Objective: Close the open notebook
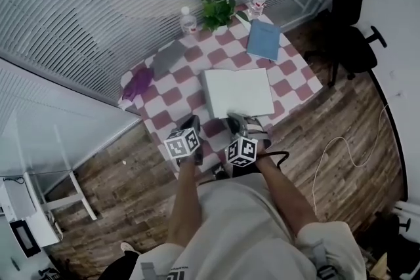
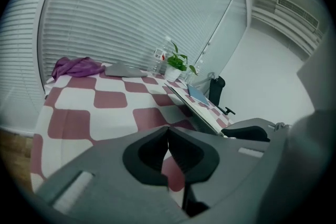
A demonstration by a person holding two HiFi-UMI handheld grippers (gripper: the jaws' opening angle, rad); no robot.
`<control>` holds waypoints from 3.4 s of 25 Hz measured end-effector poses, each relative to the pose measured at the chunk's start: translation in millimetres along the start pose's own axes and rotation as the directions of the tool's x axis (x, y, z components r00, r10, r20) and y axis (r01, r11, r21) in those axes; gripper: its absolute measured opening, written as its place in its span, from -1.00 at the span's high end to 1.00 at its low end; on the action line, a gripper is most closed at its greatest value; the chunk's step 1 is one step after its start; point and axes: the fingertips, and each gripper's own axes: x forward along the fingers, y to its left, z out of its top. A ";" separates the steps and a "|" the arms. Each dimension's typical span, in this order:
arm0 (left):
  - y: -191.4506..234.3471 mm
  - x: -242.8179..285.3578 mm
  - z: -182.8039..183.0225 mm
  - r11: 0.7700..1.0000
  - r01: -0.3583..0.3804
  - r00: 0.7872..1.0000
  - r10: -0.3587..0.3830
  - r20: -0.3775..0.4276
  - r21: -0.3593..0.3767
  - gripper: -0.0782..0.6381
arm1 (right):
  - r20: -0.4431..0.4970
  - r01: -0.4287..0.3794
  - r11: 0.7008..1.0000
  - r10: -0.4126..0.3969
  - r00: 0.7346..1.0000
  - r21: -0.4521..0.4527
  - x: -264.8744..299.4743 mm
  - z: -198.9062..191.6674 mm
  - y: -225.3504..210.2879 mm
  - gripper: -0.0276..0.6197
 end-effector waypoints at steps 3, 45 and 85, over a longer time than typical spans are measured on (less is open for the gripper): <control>-15.7 9.6 -1.0 0.999 0.046 0.999 -0.046 -0.020 0.023 0.76 | 0.009 0.033 0.997 -0.033 0.999 0.076 -6.1 -1.7 -9.0 0.77; -141.6 32.9 52.0 0.923 0.248 0.967 -0.256 -0.010 0.293 0.76 | -0.001 0.164 0.823 -0.194 0.981 0.544 -59.6 -42.2 -91.5 0.82; -145.2 41.4 25.8 0.916 0.249 0.968 -0.241 -0.064 0.314 0.76 | -0.150 0.186 0.555 -0.110 0.982 0.811 -35.7 -165.8 -93.8 0.70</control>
